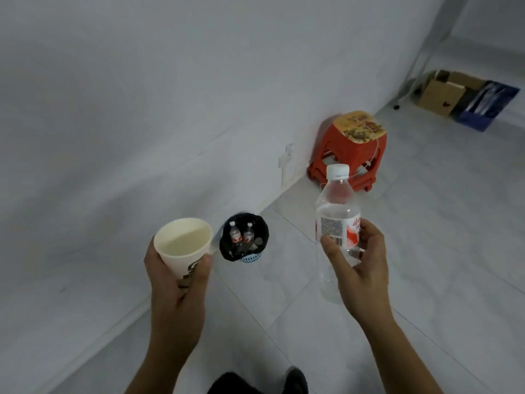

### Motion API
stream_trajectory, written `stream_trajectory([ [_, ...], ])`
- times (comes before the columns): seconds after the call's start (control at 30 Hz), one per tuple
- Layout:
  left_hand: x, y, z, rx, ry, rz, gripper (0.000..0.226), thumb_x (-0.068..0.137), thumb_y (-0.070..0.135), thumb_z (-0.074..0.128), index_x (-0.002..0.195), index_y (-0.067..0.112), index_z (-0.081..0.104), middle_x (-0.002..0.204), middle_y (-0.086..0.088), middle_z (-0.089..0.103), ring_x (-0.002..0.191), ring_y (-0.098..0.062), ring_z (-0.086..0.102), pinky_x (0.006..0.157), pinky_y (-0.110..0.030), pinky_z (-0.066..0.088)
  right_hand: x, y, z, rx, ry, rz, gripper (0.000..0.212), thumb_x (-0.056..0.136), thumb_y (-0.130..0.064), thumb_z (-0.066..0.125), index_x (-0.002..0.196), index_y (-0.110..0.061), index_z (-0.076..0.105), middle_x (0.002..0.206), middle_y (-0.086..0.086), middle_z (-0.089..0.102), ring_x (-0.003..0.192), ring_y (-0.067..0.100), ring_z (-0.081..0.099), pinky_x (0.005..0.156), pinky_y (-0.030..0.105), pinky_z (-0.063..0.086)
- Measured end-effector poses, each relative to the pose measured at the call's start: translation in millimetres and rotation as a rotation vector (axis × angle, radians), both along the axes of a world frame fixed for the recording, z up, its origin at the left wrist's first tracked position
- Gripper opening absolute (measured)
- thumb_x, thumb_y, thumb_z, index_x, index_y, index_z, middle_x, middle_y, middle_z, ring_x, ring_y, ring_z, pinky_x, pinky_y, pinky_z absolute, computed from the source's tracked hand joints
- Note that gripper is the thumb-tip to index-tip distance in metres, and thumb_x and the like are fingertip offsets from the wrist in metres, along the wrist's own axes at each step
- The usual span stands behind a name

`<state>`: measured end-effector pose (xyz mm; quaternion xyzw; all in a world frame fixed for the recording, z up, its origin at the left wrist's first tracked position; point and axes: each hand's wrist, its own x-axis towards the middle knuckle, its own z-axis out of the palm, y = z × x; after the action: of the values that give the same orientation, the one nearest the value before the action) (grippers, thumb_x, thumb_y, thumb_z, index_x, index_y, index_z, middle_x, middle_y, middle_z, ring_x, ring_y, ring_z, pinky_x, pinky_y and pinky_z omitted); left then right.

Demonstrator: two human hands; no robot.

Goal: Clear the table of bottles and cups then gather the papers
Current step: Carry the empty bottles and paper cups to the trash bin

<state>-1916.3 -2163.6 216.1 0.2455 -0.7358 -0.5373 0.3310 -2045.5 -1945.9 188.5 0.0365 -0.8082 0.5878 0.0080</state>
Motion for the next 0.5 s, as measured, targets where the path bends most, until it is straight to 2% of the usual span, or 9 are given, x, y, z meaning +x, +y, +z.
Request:
stream_trajectory([
  [0.1, -41.4, -33.2, -11.5, 0.009, -0.021, 0.078, 0.061, 0.082, 0.019, 0.07, 0.132, 0.03, 0.036, 0.118, 0.022, 0.052, 0.101, 0.008, 0.057, 0.082, -0.011, 0.05, -49.5, -42.8, -8.8, 0.0, -0.021, 0.063, 0.062, 0.082, -0.058, 0.07, 0.131, -0.038, 0.038, 0.126, -0.014, 0.054, 0.112, 0.005, 0.058, 0.09, 0.027, 0.049],
  [0.27, -126.2, -102.5, -45.6, 0.023, -0.106, 0.067, 0.07, 0.078, 0.009, 0.08, 0.129, 0.032, 0.038, 0.112, 0.042, 0.049, 0.102, 0.012, 0.055, 0.074, -0.005, 0.045, -125.1, -107.4, -30.6, 0.04, -0.059, 0.05, 0.063, 0.078, -0.055, 0.067, 0.131, -0.036, 0.038, 0.119, -0.024, 0.052, 0.108, 0.002, 0.058, 0.09, 0.028, 0.048],
  [0.33, -165.0, -133.8, -52.1, 0.052, -0.112, 0.011, 0.072, 0.075, 0.015, 0.084, 0.128, 0.033, 0.039, 0.113, 0.042, 0.049, 0.103, 0.011, 0.055, 0.075, -0.003, 0.043, -154.9, -130.9, -34.5, 0.059, -0.085, 0.012, 0.065, 0.076, -0.057, 0.065, 0.13, -0.036, 0.037, 0.12, -0.02, 0.052, 0.107, 0.005, 0.058, 0.09, 0.029, 0.048],
  [0.4, -205.3, -163.9, -54.8, 0.092, -0.126, -0.043, 0.073, 0.07, 0.026, 0.08, 0.128, 0.034, 0.038, 0.115, 0.04, 0.05, 0.107, 0.009, 0.055, 0.079, -0.002, 0.043, -184.7, -152.8, -36.2, 0.081, -0.113, -0.029, 0.066, 0.074, -0.059, 0.064, 0.13, -0.035, 0.037, 0.124, -0.014, 0.053, 0.107, 0.01, 0.058, 0.09, 0.03, 0.048],
  [0.5, -262.3, -200.9, -66.2, 0.136, -0.185, -0.114, 0.087, 0.07, 0.032, 0.086, 0.135, 0.043, 0.029, 0.125, 0.023, 0.053, 0.116, -0.002, 0.056, 0.086, -0.009, 0.045, -228.8, -181.7, -44.8, 0.092, -0.16, -0.074, 0.068, 0.074, -0.057, 0.064, 0.132, -0.032, 0.038, 0.128, -0.01, 0.053, 0.11, 0.014, 0.058, 0.092, 0.032, 0.048],
])
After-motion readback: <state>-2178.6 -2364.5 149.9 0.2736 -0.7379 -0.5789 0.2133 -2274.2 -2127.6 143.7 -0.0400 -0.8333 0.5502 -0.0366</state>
